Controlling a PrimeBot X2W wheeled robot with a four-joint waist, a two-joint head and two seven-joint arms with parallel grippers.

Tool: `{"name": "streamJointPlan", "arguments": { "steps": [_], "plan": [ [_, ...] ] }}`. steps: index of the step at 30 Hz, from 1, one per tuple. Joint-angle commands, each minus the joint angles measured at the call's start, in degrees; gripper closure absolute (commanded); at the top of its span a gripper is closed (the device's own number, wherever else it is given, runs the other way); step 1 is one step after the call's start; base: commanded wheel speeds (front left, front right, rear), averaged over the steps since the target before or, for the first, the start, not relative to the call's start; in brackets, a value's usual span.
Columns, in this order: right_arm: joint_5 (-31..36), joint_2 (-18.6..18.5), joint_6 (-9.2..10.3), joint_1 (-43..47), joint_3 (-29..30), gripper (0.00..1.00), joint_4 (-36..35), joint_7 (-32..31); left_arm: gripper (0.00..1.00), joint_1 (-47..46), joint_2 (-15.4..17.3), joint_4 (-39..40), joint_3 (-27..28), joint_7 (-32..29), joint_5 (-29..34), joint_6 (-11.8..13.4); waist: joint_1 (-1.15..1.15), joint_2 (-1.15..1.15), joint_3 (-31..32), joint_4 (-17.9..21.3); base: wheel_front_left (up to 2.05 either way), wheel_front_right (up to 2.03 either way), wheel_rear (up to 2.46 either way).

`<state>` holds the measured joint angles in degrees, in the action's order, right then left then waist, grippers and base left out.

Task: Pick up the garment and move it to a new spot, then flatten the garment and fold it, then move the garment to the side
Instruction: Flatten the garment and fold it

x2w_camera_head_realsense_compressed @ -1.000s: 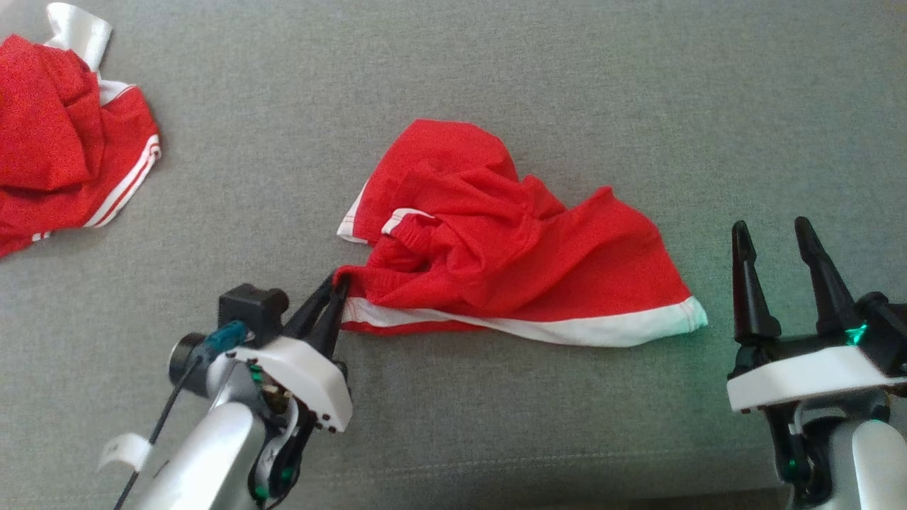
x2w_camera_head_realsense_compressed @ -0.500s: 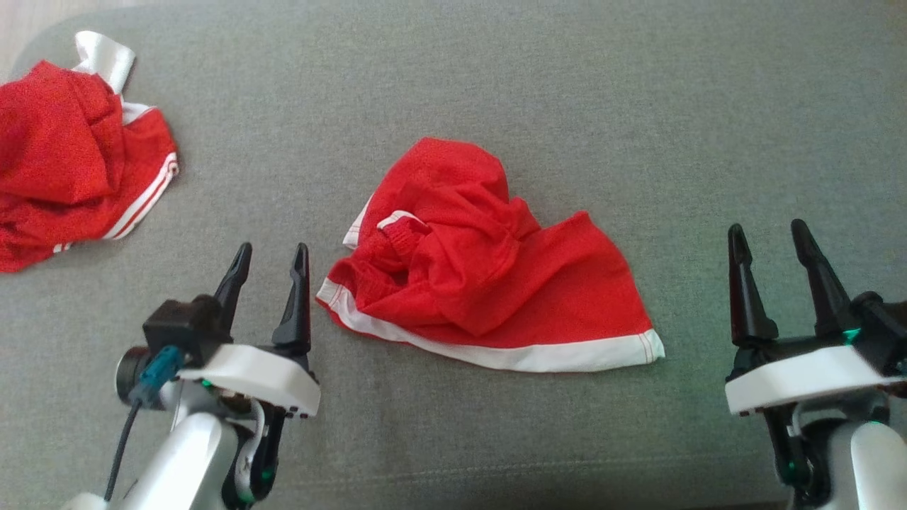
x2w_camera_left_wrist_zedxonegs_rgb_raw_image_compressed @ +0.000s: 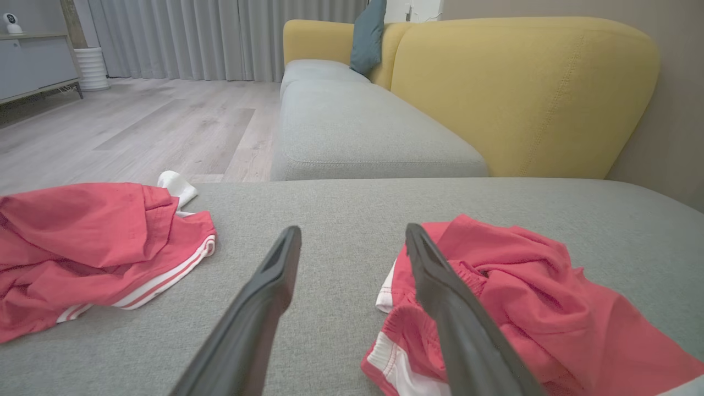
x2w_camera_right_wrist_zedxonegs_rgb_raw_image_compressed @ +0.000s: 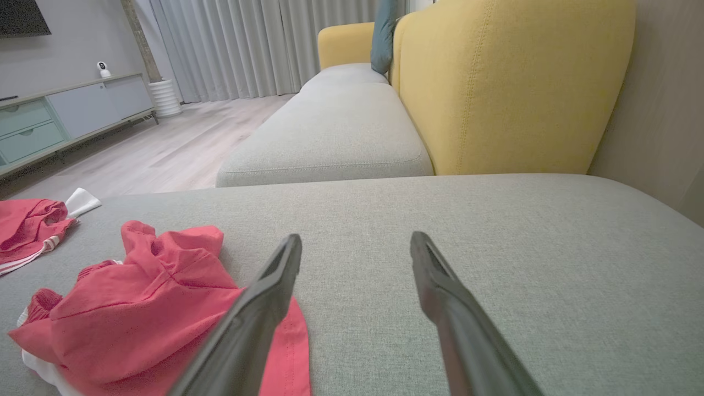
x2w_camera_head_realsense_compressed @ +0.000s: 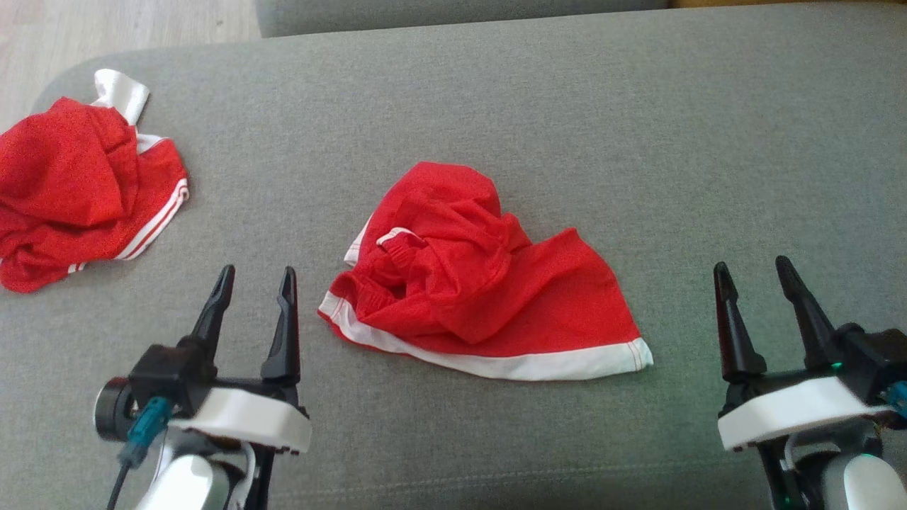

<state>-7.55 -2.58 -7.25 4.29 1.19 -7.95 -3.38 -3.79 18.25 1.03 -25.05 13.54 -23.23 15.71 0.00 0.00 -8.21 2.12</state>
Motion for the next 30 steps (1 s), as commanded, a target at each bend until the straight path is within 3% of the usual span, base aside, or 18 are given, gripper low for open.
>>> {"name": "streamJointPlan", "arguments": {
  "steps": [1,17,26,30],
  "plan": [
    [0.3,-0.3,-0.24,-0.8,-1.6,0.00,-2.4,-0.3,0.00,-1.3,1.8,2.6,2.5,0.1,0.7,0.6,0.00,0.00,0.2,0.0,0.00,0.00,0.00],
    [0.4,-0.3,-0.24,-1.0,-2.1,0.00,-3.5,-0.8,0.00,-0.2,2.6,4.5,1.8,-1.4,0.9,1.9,0.00,0.00,-0.2,-0.1,0.00,0.00,0.00],
    [0.0,-0.3,-0.24,-1.8,-2.7,0.00,-3.1,-0.7,0.00,-3.0,1.5,-0.6,-2.3,-7.9,-1.9,-2.6,0.00,0.00,-2.1,0.2,0.00,0.00,0.00],
    [-0.4,-0.3,-0.24,-2.6,-3.2,0.00,-2.4,-0.5,0.00,-5.5,-0.1,-6.8,-4.1,-11.5,-4.0,-5.0,0.00,0.00,-3.7,1.0,0.00,0.00,0.00]
  ]
}}
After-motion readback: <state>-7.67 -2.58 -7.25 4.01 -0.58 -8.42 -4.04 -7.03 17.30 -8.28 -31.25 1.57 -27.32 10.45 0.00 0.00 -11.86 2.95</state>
